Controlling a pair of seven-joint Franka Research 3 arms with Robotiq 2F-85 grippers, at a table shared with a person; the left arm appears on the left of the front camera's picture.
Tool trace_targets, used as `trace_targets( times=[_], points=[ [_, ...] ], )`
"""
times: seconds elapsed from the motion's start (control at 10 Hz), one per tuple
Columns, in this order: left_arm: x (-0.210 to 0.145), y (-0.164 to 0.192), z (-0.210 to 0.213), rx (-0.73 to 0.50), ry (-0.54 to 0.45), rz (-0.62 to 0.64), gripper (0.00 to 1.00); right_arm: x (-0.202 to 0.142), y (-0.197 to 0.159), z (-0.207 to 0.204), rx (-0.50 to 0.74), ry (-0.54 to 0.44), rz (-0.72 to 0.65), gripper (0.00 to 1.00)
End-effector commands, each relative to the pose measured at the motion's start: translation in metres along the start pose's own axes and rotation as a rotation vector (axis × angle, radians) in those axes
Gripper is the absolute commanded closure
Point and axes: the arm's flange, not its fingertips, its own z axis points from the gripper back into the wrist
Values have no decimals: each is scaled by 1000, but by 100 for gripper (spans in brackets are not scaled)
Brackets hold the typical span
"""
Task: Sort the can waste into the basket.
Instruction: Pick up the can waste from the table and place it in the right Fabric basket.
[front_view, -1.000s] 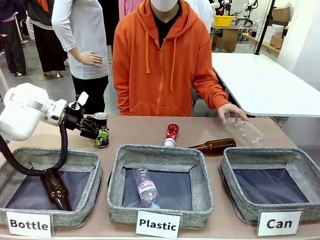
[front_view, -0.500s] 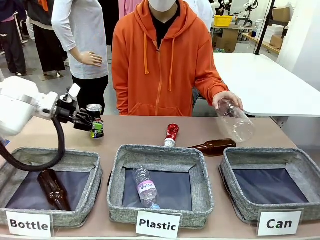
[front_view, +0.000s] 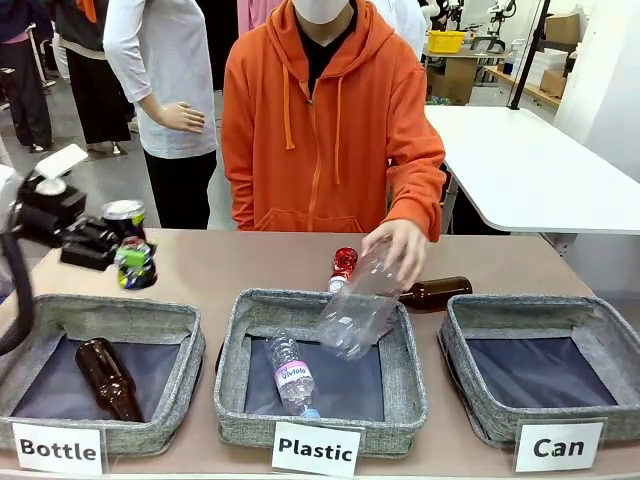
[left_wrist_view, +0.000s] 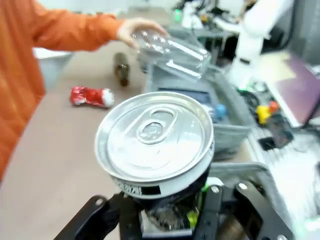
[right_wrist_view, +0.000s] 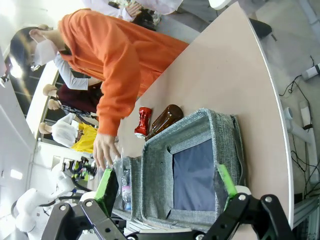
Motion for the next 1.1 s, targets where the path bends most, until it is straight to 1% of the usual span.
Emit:
trace_targets(
  times=[0.0, 0.1, 0.2, 0.3, 0.4, 0.5, 0.8, 0.9, 1.0],
  points=[
    [-3, -62, 0, 0, 72, -122, 100, 3, -2, -1, 21, -25, 25, 0],
    [-8, -80, -2, 44, 85, -176, 100, 3, -2, -1, 21, -25, 25, 0],
    [-9, -81, 1, 126, 33, -189, 100, 3, -2, -1, 21, -25, 25, 0],
    [-11, -71, 7, 142, -17, -134, 100, 3, -2, -1, 21, -25, 25, 0],
    [-15, -55, 22, 136, -76, -89, 63, 3, -2, -1, 21, -25, 25, 0],
    [-10, -82, 5, 78, 45, -144, 63, 3, -2, -1, 21, -25, 25, 0],
    [-10, -82, 5, 78, 45, -144, 63, 3, -2, -1, 21, -25, 25, 0],
    [-12, -77, 7, 89, 25, -129, 63, 3, -2, -1, 21, -25, 25, 0],
    [-1, -81, 6, 123, 23, -78, 61, 3, -2, -1, 21, -25, 25, 0]
  ],
)
